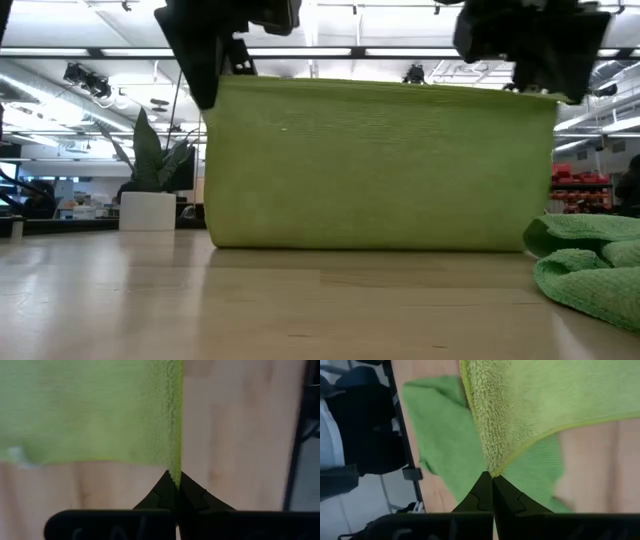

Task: Fold microfiber towels
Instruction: Fold the light green towel

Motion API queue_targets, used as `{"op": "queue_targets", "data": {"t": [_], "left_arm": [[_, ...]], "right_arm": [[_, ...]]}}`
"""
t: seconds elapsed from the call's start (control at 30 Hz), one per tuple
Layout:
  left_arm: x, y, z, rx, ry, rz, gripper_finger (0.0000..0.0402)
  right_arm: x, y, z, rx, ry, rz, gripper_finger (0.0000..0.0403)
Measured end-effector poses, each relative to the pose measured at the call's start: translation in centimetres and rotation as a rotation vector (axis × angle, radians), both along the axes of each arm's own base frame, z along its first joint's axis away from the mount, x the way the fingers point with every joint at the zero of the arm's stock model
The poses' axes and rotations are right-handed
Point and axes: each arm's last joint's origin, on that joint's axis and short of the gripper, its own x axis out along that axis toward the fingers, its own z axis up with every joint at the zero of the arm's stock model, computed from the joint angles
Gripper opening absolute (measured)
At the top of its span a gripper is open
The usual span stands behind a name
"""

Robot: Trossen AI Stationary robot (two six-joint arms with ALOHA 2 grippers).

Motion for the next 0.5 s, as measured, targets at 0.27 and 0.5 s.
{"op": "queue_targets", "data": {"t": [0.27,0.5], "left_arm": [[-0.6,-2.2,-2.4,-0.103,0.002,0.006,0.0002],[-0.4,-1.8,-2.6,-0.132,0.011,0.031,0.0002]], "right_arm": [[0.0,1.4,-1.7,0.036,-0.042,0.015,0.0000],[0.1,1.2,-1.8,0.046,-0.050,0.006,0.0000]]}}
